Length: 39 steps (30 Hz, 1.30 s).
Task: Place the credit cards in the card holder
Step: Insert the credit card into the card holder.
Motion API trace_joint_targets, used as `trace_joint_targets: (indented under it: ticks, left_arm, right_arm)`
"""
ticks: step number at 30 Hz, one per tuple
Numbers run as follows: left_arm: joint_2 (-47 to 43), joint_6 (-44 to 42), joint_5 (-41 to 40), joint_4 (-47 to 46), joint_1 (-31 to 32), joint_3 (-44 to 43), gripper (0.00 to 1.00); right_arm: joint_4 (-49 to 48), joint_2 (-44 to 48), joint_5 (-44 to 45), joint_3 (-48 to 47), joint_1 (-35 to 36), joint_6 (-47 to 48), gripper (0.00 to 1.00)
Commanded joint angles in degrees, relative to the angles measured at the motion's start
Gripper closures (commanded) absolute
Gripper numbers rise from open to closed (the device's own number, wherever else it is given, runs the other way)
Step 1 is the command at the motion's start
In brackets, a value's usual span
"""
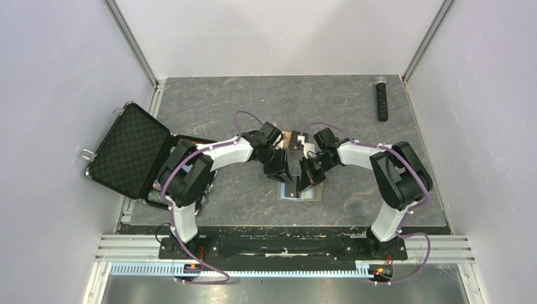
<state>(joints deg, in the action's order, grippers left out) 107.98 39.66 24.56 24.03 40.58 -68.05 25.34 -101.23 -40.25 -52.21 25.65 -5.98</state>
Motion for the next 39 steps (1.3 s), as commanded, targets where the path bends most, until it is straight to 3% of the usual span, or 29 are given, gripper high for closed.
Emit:
trace_joint_targets:
  ticks: [1, 9, 17, 24, 29, 33, 39]
  left_arm:
    - [0.5, -0.1, 1.7, -1.5, 0.5, -2.2, 0.61]
    - [-2.8, -2.0, -7.0, 4.2, 0.4, -2.5, 0.51]
    - [-0.8, -0.8, -1.9, 0.5, 0.6, -1.9, 0.56]
    - [-0.8, -2.0, -2.7, 2.4, 1.2, -4.0, 0.62]
    - [-1.1, -4.0, -8.0, 7.7, 1.8, -5.9, 0.53]
    - [-3.2, -4.9, -12.8, 10.3, 1.9, -6.5, 0.49]
    - [-3.7, -4.3, -11.3, 8.7, 1.9, -6.2, 0.57]
  right_arm:
    - [-2.9, -0.2, -2.0, 0.6, 0.1, -0.9, 0.93]
    - [-3.0, -0.5, -0.8, 0.7, 0.1, -1.5, 0.83]
    - [-3.4, -1.3, -0.7, 0.6, 0.1, -1.6, 0.73]
    - [-5.4, -2.0, -2.3, 1.3, 0.1, -2.4, 0.76]
    - [-5.8, -1.9, -2.9, 1.4, 0.1, -2.5, 0.85]
    - [-5.9, -1.9, -2.8, 1.4, 0.1, -2.6, 0.86]
    - [-5.9, -2.1, -2.9, 1.7, 0.1, -2.6, 0.86]
